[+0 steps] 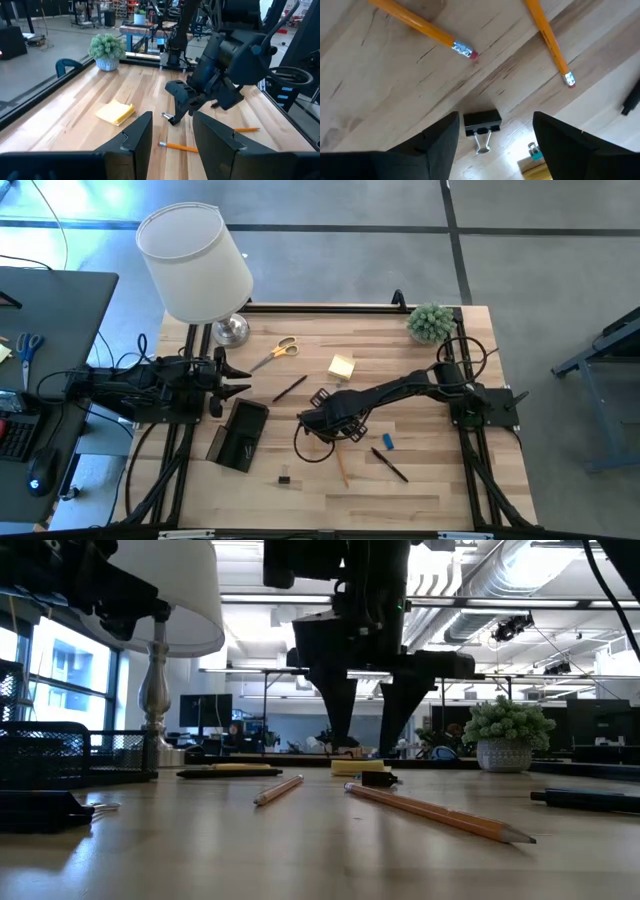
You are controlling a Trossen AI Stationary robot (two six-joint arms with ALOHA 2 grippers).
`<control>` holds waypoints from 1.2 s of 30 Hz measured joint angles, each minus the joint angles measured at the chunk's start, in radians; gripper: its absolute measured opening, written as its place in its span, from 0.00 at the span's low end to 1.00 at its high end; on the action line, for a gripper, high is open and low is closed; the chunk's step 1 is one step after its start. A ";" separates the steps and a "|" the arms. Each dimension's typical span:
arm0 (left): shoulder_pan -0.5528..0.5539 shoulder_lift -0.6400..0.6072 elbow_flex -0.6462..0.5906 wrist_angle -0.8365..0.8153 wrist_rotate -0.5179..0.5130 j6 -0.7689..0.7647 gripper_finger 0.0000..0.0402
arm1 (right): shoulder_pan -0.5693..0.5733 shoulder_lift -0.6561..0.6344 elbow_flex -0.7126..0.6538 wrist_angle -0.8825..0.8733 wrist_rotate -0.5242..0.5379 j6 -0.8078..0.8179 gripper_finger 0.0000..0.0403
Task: Pick and place office supplies into organizer
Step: Put the top black binder clip into the black desk organizer
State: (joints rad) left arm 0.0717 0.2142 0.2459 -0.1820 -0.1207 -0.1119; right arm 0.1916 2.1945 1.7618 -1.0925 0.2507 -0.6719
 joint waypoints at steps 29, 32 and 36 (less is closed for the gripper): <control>0.000 0.000 0.000 -0.003 -0.002 -0.001 0.33 | -0.040 0.004 -0.108 0.061 -0.086 -0.035 0.36; 0.000 0.000 0.000 -0.003 -0.003 -0.001 0.33 | -0.038 0.004 -0.108 0.059 -0.086 -0.014 0.32; 0.000 0.000 0.000 -0.003 -0.003 -0.001 0.33 | -0.036 0.001 -0.108 0.059 -0.074 0.019 0.34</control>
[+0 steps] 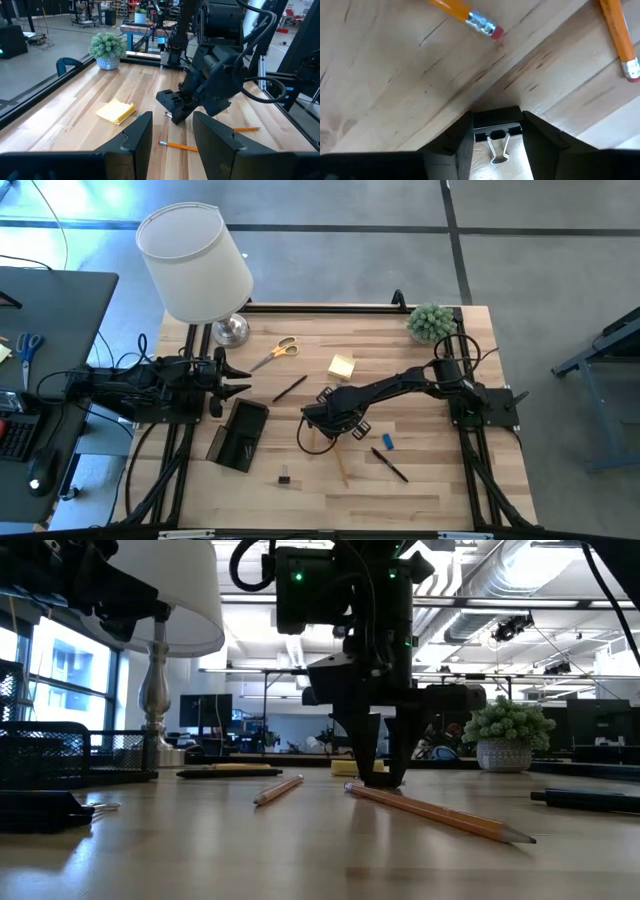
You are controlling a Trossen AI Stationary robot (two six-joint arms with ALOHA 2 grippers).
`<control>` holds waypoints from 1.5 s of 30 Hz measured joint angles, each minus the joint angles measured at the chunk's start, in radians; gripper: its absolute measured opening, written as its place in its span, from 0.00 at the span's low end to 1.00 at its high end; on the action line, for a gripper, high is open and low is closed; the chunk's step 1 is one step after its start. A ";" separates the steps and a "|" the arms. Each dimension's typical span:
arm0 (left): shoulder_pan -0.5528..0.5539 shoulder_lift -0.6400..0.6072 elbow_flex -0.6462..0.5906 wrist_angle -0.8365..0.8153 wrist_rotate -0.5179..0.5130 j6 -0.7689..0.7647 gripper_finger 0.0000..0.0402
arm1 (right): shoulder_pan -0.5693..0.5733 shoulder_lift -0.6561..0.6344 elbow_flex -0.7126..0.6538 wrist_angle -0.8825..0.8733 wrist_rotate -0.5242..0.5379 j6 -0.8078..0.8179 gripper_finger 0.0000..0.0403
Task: Pick and place office supplies into organizer
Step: Put the top black binder clip into the black desk organizer
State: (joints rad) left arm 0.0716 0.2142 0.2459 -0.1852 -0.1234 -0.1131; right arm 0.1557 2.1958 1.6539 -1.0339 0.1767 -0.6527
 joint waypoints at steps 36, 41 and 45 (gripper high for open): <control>0.000 0.000 0.000 0.020 0.000 -0.023 0.33 | 0.048 0.184 0.274 1.277 -0.264 0.391 0.38; 0.000 0.000 0.000 0.020 0.000 -0.023 0.33 | 0.048 0.217 0.274 1.341 -0.264 0.394 0.37; 0.000 0.000 0.000 0.019 0.000 -0.023 0.33 | 0.048 0.216 0.274 1.343 -0.264 0.429 0.36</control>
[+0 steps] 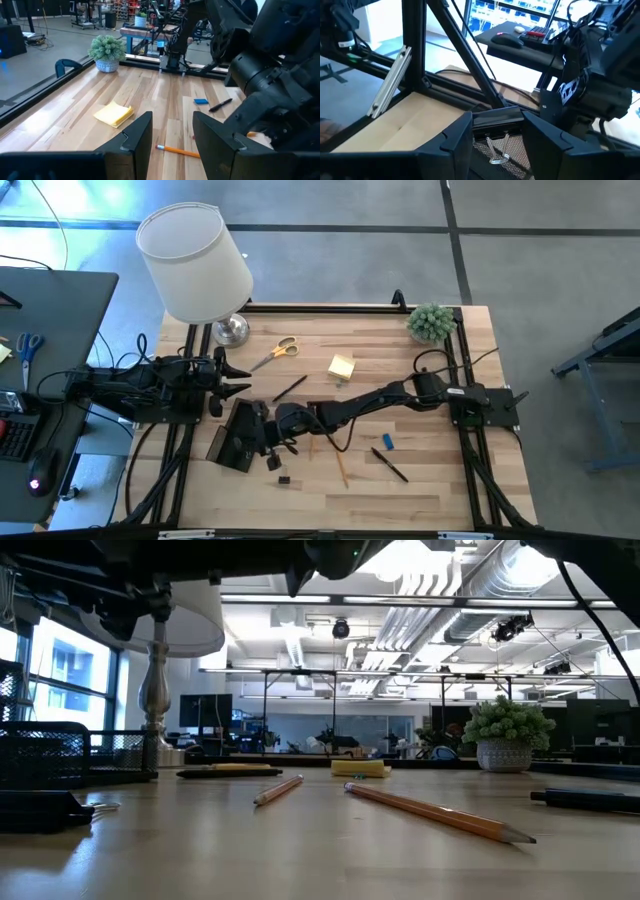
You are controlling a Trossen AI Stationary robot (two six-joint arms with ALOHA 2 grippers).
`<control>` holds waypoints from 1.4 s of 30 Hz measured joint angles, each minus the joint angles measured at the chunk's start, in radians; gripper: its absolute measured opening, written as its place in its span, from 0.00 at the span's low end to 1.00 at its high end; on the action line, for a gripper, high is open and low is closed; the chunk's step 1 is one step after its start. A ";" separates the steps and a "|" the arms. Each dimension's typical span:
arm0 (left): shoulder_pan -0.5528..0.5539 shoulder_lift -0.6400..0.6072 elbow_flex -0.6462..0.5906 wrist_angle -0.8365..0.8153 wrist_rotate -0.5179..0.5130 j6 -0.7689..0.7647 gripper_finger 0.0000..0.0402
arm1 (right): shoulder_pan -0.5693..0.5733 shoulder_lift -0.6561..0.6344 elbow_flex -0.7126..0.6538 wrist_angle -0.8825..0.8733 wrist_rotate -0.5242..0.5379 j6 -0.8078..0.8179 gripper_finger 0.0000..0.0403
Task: Pick and place office supplies into organizer
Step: Put the top black binder clip into the black desk organizer
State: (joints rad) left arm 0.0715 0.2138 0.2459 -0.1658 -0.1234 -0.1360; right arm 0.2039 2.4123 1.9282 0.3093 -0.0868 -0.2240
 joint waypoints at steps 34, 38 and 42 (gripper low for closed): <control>0.000 0.000 0.000 -0.001 0.000 0.000 0.33 | -0.002 -0.001 0.000 0.010 0.003 -0.002 0.47; 0.000 0.000 0.000 -0.001 0.000 0.000 0.33 | -0.002 -0.001 0.000 0.010 0.003 -0.001 0.53; 0.000 0.000 0.000 -0.001 0.000 0.000 0.33 | -0.002 -0.002 0.000 0.002 0.025 -0.001 0.57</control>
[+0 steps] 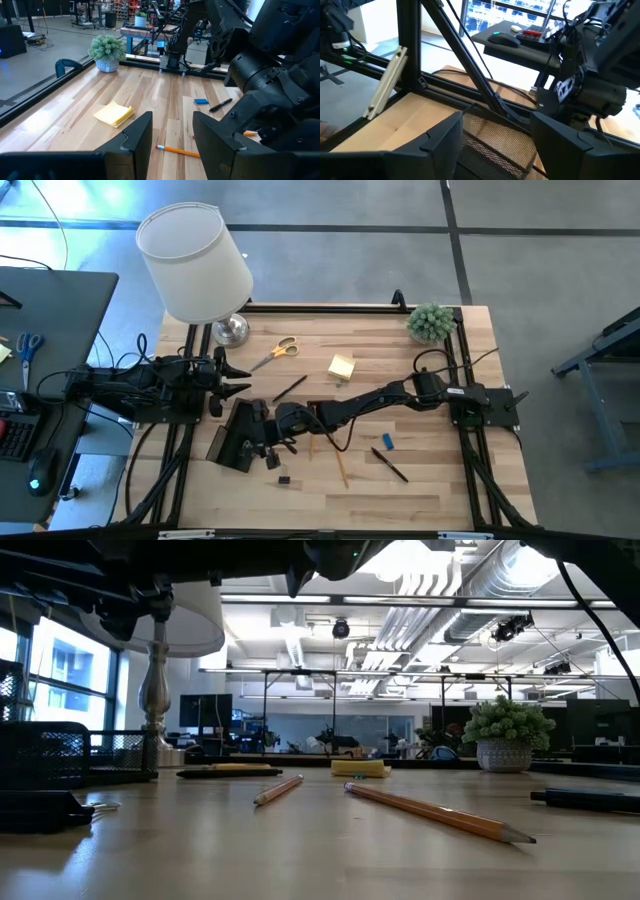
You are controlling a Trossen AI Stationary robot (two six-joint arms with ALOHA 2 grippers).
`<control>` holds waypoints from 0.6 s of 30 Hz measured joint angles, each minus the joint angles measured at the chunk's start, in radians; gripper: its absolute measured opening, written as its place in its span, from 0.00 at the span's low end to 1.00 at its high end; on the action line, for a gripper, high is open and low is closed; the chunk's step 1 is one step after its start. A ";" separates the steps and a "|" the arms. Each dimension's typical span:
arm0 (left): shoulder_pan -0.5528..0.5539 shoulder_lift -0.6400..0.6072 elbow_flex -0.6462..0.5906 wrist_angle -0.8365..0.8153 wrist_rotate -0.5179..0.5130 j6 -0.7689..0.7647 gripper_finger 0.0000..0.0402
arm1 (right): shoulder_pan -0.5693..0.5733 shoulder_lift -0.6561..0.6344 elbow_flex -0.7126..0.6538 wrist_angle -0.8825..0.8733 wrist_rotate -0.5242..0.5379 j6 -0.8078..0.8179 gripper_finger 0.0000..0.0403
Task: Pick and place office supplies into organizer
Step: Put the top black binder clip into the black desk organizer
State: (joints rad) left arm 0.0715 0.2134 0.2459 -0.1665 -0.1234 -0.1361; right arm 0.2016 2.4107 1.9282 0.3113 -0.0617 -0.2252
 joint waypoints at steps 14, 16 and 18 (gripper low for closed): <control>0.000 0.000 0.000 -0.011 0.003 0.000 0.33 | 0.000 -0.006 0.000 -0.404 0.000 0.092 0.54; 0.000 0.000 0.000 -0.011 0.003 0.000 0.33 | 0.001 -0.008 0.000 -0.476 0.000 0.089 0.53; 0.000 0.000 0.000 -0.010 0.003 0.000 0.33 | 0.003 -0.008 0.000 -0.514 -0.013 0.088 0.53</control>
State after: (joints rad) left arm 0.0719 0.2135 0.2458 -0.1768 -0.1207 -0.1364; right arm 0.2043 2.4031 1.9282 -0.2024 -0.0745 -0.1368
